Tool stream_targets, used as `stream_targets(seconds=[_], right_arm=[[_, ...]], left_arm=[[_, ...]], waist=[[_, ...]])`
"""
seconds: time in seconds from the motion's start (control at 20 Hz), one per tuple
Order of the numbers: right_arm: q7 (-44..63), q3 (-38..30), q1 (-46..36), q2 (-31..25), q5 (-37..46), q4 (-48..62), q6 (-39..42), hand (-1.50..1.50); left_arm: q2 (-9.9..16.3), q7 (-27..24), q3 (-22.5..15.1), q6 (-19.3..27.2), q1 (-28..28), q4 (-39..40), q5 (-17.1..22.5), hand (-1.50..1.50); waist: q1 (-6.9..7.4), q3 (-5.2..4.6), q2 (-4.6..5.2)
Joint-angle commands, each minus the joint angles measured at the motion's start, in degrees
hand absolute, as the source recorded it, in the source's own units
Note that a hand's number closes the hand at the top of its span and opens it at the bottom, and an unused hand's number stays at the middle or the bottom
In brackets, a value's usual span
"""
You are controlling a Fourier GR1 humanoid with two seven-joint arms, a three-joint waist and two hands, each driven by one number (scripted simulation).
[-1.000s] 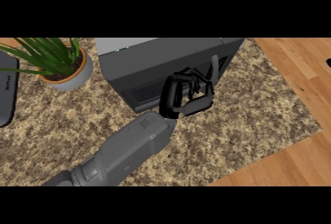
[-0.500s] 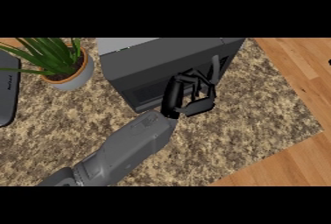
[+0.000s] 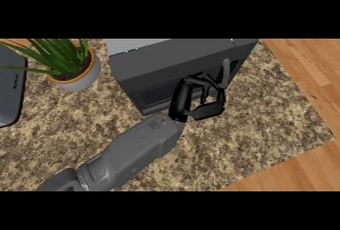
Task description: Pick up the milk, place it into the microwave and close the microwave
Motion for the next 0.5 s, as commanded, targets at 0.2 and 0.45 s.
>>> stream_targets(seconds=[0.2, 0.45], right_arm=[[0.53, -1.35, 3.22, -1.8, -2.71, -1.55, 0.3, -1.5], [1.36, -2.04, 4.23, -3.23, -3.28, -2.65, -0.39, -1.5]], left_arm=[[0.42, 2.38, 3.96, 2.55, 3.0, 9.0, 5.13, -1.5], [0.12, 1.76, 2.48, 1.8, 3.16, 8.43, 6.51, -1.5]], waist=[[2.53, -0.24, -0.38], [2.58, -0.34, -0.37]])
